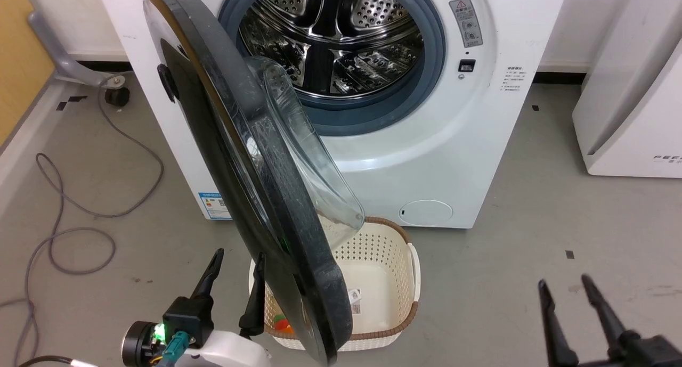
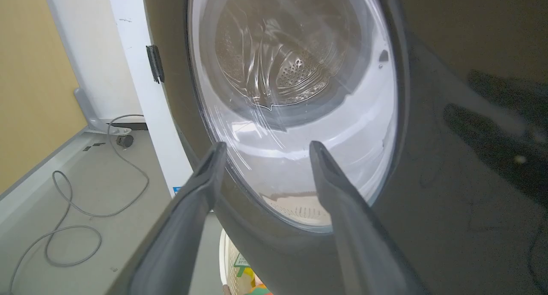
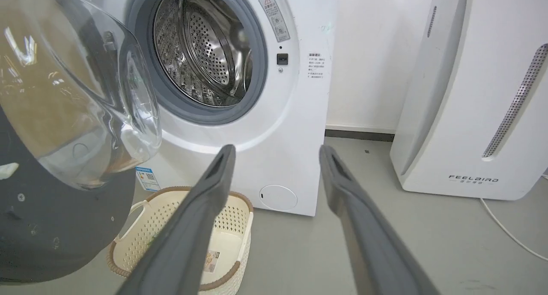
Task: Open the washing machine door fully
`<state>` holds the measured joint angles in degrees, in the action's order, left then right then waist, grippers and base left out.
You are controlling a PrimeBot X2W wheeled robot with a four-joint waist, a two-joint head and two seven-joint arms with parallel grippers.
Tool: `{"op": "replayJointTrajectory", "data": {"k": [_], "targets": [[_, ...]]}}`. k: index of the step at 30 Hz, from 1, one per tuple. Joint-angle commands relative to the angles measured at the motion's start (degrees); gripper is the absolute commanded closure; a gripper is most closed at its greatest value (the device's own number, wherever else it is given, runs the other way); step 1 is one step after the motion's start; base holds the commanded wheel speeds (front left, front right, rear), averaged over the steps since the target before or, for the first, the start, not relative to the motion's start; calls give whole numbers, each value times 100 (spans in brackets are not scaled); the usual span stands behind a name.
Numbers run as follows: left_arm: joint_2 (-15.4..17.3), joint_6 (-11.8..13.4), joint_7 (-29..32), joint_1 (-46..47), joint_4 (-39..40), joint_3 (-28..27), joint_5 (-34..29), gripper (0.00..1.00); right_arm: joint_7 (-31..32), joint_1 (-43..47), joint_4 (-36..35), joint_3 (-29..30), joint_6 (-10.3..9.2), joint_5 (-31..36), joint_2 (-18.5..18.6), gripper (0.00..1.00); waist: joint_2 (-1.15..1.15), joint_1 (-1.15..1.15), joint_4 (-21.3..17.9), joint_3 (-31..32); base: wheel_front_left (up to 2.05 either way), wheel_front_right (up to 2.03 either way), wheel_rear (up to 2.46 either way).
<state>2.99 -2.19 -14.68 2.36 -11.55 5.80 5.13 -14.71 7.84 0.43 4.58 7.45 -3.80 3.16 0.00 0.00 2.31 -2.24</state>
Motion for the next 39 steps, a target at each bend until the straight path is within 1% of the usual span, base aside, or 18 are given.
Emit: {"op": "replayJointTrajectory", "data": {"k": [1,10,12,17,21,24,30,31,32,33,36,39], "targets": [[1,-14,-32,60,11,-35,-13,0,-1,149,9,-58,3,61,-26,0,0,0,-12,4,0,0,0],[-6,-53,-32,-12,-35,-78,48,0,-12,112,245,-151,3,-65,-27,0,0,0,-59,49,0,0,0],[-7,-68,-32,-13,-77,-79,80,100,-15,81,261,-151,3,-97,-27,0,0,0,-53,48,0,0,0],[-9,-69,-32,-18,-140,-81,116,100,-20,41,300,-147,3,-163,-27,0,0,0,-45,59,0,0,0],[-10,59,-32,53,161,-157,51,100,-23,29,329,-125,3,-218,-28,0,0,0,-32,72,0,0,0],[-10,177,-32,141,635,-238,-30,100,-25,30,348,-101,3,-253,-28,0,0,0,-6,89,0,0,0],[21,323,-32,391,1789,-389,-291,100,-27,18,382,-102,3,-302,-28,0,0,0,22,95,0,0,0],[21,323,-32,391,1789,-389,-291,100,-27,18,382,-102,3,-302,-28,0,0,0,22,95,0,0,0],[45,364,-32,489,2231,-417,-376,100,-28,5,387,-107,3,-312,-28,0,0,0,18,95,0,0,0],[45,381,-32,548,2469,-426,-394,100,-28,-2,387,-106,3,-318,-28,0,0,0,17,93,0,0,0],[42,410,-32,684,3162,-337,-496,100,-28,-9,396,-98,3,-337,-28,0,0,0,19,102,0,0,0],[36,399,-32,753,3684,-115,-568,100,-28,-5,411,-111,3,-363,-28,0,0,0,15,113,0,0,0]]}}
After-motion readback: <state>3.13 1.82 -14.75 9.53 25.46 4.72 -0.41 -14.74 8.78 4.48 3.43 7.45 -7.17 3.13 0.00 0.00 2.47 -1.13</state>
